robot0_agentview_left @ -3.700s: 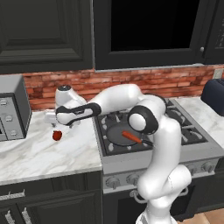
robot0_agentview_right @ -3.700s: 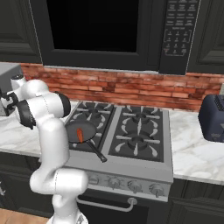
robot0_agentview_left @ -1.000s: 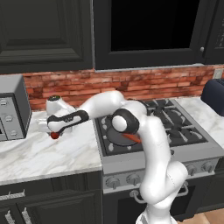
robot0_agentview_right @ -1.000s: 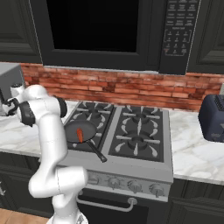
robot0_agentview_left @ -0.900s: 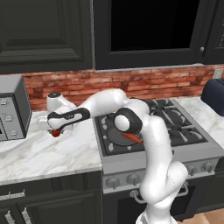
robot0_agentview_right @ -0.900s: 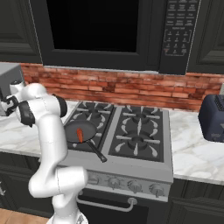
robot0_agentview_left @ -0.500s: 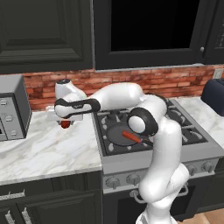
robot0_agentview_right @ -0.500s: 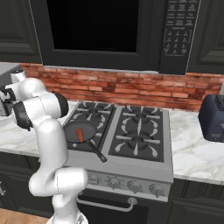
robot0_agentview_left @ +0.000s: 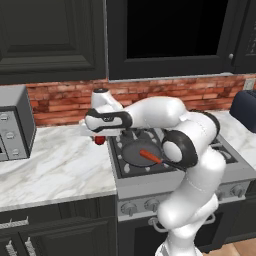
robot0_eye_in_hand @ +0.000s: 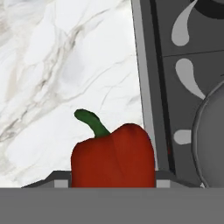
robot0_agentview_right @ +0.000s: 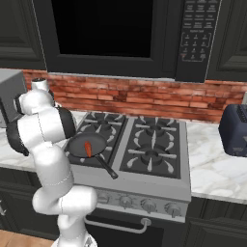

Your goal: Put the bell pepper and carrot in the pan. Then turn on the front left burner and set the heat to medium.

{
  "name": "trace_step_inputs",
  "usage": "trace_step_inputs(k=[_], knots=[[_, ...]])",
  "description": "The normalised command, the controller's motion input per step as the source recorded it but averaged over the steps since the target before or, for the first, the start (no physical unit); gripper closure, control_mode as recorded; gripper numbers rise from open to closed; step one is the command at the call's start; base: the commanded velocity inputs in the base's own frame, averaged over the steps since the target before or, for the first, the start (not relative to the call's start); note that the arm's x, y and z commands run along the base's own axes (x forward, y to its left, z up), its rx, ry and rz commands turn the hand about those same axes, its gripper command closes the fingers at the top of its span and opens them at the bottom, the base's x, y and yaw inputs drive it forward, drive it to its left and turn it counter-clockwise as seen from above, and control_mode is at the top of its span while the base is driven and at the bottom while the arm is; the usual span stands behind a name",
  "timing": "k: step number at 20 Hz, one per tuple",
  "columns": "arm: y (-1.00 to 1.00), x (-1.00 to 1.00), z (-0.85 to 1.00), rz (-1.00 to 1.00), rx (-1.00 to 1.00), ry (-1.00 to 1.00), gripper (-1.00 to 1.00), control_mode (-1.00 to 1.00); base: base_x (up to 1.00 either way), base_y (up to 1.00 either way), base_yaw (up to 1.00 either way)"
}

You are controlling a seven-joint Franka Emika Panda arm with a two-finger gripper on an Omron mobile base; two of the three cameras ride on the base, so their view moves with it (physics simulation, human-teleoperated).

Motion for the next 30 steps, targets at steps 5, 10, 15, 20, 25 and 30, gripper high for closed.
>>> trace_step_inputs(k=[5,10,15,20,25,30], knots=[[-1.00,-0.21,0.00,0.01,0.00,-0.01,1.00,-1.00,0.00,0.00,0.00],[-1.00,-0.45,0.00,0.02,0.00,-0.01,1.00,-1.00,0.00,0.00,0.00],[-0.63,-0.19,-0.05,0.05,0.00,0.00,1.00,-1.00,0.00,0.00,0.00],[-0.11,0.04,-0.07,0.03,0.01,0.00,1.00,-1.00,0.00,0.00,0.00],[0.00,0.11,-0.40,0.02,0.00,0.02,1.00,-1.00,0.00,0.00,0.00],[-0.07,0.01,-0.40,0.01,0.00,0.03,1.00,-1.00,0.00,0.00,0.00]])
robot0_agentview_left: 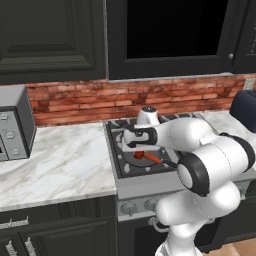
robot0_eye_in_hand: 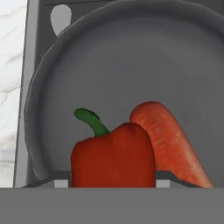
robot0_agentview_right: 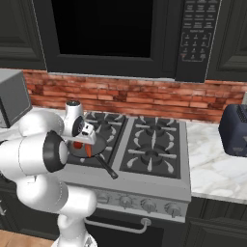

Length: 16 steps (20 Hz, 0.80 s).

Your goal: Put the bell pepper and carrot in the pan. Then turn on the front left burner and set the heat to medium.

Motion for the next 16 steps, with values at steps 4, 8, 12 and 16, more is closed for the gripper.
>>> trace_step_inputs(k=[4,8,12,16], knots=[[-0.05,0.00,-0.10,0.00,0.00,0.02,1.00,-1.00,0.00,0.00,0.00],[-0.04,0.00,0.00,0.00,0.00,0.02,1.00,-1.00,0.00,0.00,0.00],[0.00,0.00,0.00,0.00,0.00,0.03,-1.00,-1.00,0.00,0.00,0.00],[0.00,0.00,0.00,0.00,0.00,0.02,-1.00,-1.00,0.00,0.00,0.00]])
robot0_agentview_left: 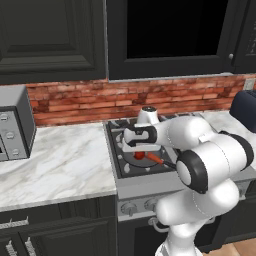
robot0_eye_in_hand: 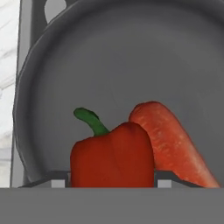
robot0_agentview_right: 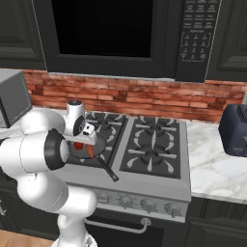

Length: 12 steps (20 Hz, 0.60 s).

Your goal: Put the bell pepper and carrot in the pan. Then turn on the front left burner and set the heat to medium.

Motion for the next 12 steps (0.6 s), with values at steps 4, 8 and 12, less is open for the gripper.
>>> trace_step_inputs(k=[4,8,12], knots=[[-0.11,0.03,0.00,0.00,-0.01,0.05,-1.00,-1.00,0.00,0.00,0.00],[-0.06,0.04,0.24,0.00,-0.04,0.07,-1.00,-1.00,0.00,0.00,0.00],[0.00,0.04,0.43,0.00,-0.05,0.05,-1.00,-1.00,0.00,0.00,0.00]])
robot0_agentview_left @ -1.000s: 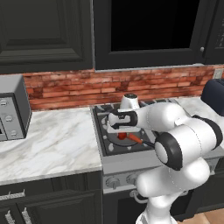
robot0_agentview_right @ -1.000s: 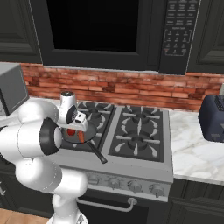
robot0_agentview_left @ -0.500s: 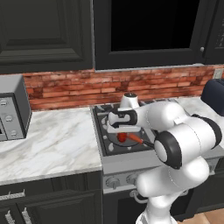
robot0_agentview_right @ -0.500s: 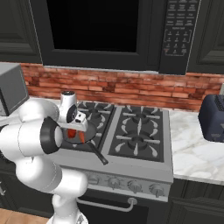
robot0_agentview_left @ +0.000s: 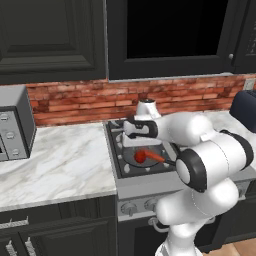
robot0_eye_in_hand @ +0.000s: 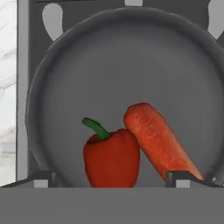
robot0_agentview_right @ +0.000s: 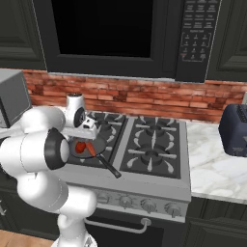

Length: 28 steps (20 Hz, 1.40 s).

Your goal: Put the bell pepper and carrot in the pan. Then turn on the front left burner and set the heat to medium.

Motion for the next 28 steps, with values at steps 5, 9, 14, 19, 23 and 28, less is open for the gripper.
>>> trace_step_inputs(k=[5,9,14,19,23,28], knots=[[0.00,0.00,0.35,0.00,-0.03,0.00,-1.00,-1.00,0.00,0.00,0.00],[0.00,-0.55,0.09,0.00,0.00,-0.09,-1.00,-1.00,0.00,0.00,0.00],[0.08,-0.79,0.00,0.00,0.00,-0.17,-1.00,-1.00,0.00,0.00,0.00],[0.24,-0.59,0.06,0.00,0.00,-0.20,-1.00,-1.00,0.00,0.00,0.00],[0.28,-0.31,0.11,0.00,0.00,-0.18,-1.00,-1.00,0.00,0.00,0.00],[0.30,-0.20,0.19,0.00,0.00,-0.15,-1.00,-1.00,0.00,0.00,0.00]])
